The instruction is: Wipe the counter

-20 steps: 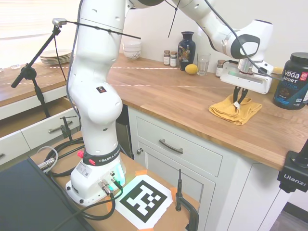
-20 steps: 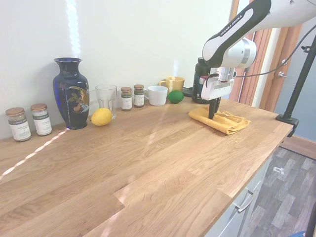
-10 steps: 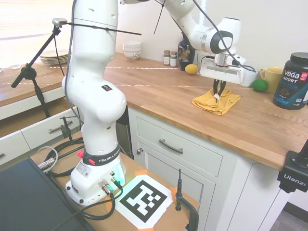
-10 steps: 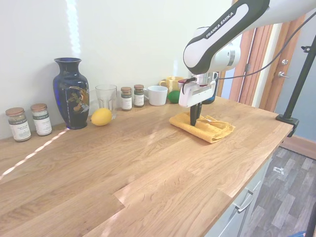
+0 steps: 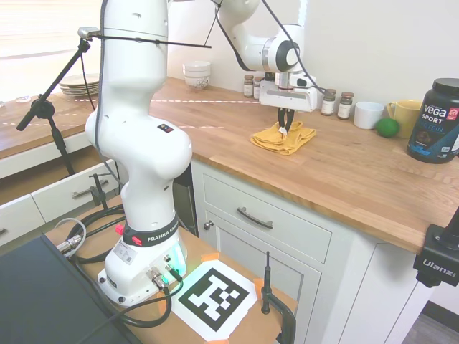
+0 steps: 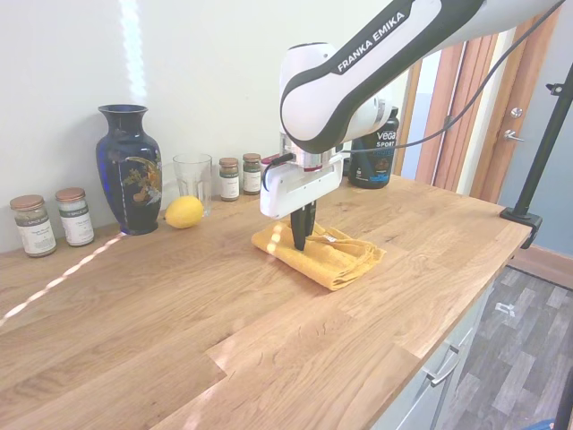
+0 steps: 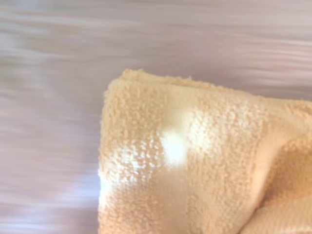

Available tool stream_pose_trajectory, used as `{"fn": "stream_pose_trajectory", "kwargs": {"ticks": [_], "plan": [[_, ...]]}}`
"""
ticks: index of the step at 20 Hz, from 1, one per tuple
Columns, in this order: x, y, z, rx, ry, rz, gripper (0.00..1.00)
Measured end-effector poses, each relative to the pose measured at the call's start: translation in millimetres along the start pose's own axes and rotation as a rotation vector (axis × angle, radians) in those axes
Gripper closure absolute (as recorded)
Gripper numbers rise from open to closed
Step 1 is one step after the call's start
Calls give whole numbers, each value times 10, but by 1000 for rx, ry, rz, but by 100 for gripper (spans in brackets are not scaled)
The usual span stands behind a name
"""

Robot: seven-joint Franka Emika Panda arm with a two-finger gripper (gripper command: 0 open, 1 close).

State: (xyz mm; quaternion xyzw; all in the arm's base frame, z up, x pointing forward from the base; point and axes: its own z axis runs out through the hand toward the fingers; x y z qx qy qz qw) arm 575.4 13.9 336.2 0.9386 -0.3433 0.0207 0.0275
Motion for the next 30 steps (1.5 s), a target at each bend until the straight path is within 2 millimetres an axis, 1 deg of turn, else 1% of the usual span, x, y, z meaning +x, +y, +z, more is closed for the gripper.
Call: {"fn": "stream_pose_trajectory", "kwargs": {"ticks": [6, 8, 10, 15, 19, 21, 23, 24, 30], "plan": [[-640, -658, -61, 0, 19, -26, 100], [-821, -863, -79, 1, 23, -33, 100], [-956, -1060, -100, -3, 28, -42, 100], [-1223, -1538, -155, -8, 35, -60, 100], [-1508, -1931, -174, -17, 45, -83, 100], [-1616, -2078, -181, -23, 52, -93, 100], [-1666, -2172, -190, -27, 51, -99, 100], [-1674, -2201, -192, -32, 49, -96, 0], [-1709, -2288, -210, -51, 44, -80, 0]]}}
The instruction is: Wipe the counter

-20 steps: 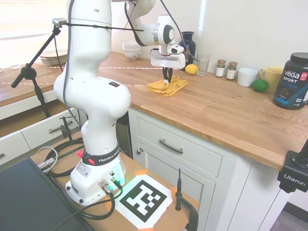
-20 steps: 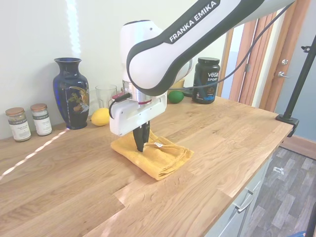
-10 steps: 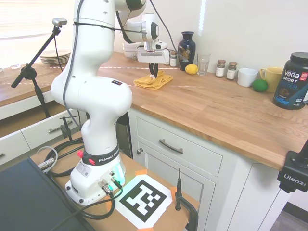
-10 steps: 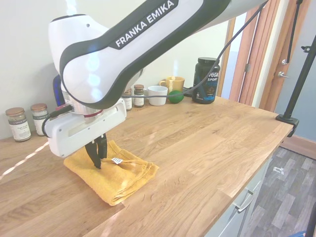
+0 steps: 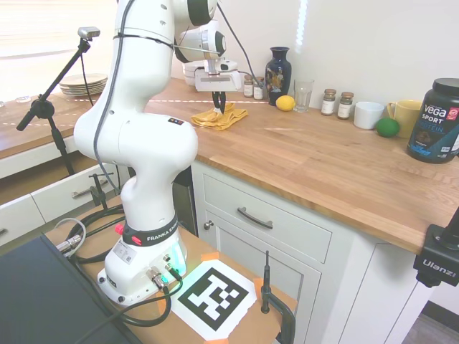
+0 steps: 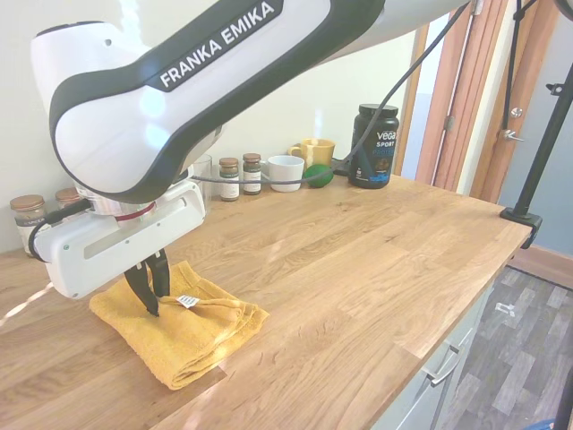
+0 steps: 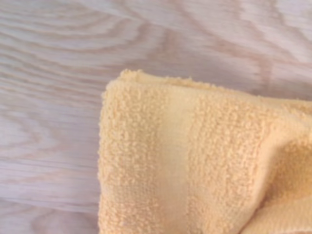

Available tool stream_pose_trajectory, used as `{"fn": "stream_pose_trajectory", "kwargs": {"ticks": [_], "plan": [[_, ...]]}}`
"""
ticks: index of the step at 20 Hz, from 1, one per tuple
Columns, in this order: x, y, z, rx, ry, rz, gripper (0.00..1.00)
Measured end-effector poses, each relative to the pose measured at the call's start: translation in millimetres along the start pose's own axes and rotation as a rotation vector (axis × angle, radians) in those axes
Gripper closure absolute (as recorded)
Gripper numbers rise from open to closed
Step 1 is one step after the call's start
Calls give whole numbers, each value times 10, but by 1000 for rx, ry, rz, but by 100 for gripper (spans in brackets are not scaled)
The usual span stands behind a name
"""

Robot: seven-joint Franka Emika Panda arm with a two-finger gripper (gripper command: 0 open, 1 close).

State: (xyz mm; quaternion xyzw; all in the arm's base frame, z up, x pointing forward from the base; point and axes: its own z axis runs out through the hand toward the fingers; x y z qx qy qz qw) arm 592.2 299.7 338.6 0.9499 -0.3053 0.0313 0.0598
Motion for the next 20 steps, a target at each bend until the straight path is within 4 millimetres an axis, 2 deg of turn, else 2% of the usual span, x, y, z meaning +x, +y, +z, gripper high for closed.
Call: {"fn": "stream_pose_trajectory", "kwargs": {"ticks": [20], "plan": [[43, 28, -37, 4, 6, 11, 0]]}}
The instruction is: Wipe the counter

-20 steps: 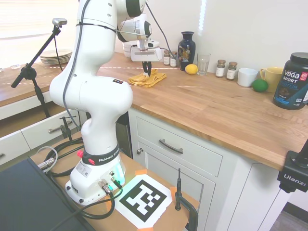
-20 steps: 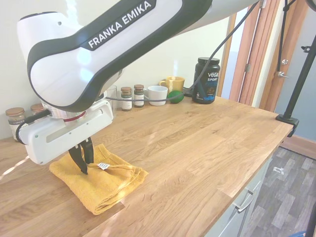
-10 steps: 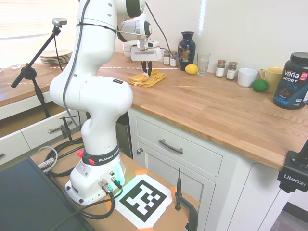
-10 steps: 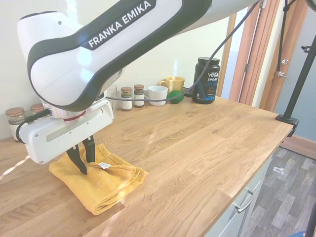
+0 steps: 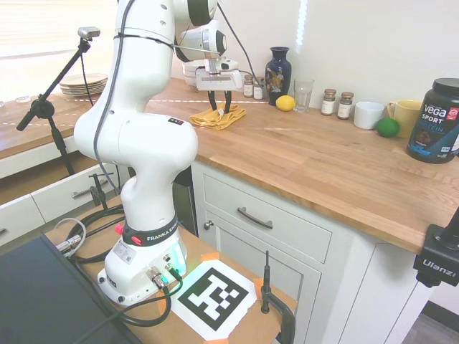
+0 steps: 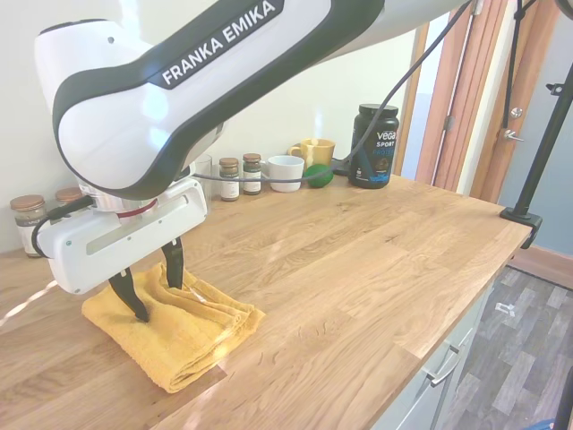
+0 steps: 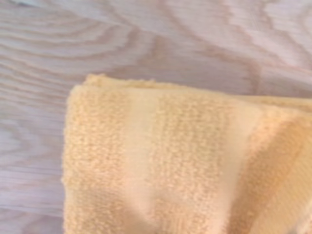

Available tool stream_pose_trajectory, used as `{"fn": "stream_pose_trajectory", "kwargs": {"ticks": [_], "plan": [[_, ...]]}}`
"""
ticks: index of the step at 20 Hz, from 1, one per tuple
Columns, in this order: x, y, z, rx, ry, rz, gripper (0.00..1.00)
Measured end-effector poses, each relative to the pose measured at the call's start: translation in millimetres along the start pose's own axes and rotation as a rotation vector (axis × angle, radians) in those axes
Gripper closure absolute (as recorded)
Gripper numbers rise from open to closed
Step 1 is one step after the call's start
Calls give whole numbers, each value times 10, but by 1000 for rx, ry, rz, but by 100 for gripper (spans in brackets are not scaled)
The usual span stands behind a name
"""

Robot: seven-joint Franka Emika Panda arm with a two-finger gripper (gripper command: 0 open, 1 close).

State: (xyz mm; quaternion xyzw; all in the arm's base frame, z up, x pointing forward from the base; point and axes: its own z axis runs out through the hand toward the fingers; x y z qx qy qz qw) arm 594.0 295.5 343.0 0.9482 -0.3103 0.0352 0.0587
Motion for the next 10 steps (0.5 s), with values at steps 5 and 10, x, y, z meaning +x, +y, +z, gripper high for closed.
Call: {"fn": "stream_pose_trajectory", "kwargs": {"ticks": [5, 10], "plan": [[-27, 69, -116, 16, 12, -1, 0], [-77, 232, -239, 28, 25, -1, 0]]}}
